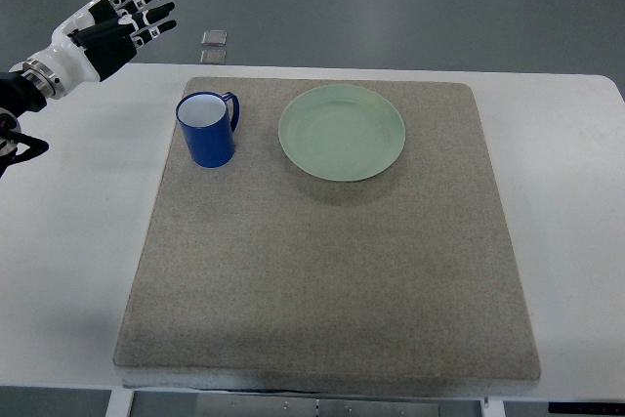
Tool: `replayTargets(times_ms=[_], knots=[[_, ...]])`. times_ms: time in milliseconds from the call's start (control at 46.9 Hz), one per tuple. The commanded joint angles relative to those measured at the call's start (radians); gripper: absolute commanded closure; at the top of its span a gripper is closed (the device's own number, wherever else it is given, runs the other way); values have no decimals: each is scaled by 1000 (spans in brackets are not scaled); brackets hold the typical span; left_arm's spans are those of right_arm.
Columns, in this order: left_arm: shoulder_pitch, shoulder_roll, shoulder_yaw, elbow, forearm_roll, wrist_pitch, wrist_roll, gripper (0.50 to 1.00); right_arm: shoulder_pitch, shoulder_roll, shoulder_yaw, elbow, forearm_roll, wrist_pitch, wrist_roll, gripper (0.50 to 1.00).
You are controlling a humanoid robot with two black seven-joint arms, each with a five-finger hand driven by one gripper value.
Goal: Place cup left of plate with left hand
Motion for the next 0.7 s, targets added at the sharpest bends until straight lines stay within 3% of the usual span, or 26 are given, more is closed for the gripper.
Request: replayTargets(times_ms=[0, 469, 683], knots=[[-1, 0, 2, 8, -82, -32, 55, 500, 0, 0, 0, 0, 0, 0, 0, 568], [1, 15, -7, 15, -242, -79, 215, 500, 0, 0, 0, 0, 0, 0, 0, 568], [-4, 15, 1, 25, -240, -73, 224, 500, 0, 0, 0, 0, 0, 0, 0, 568]])
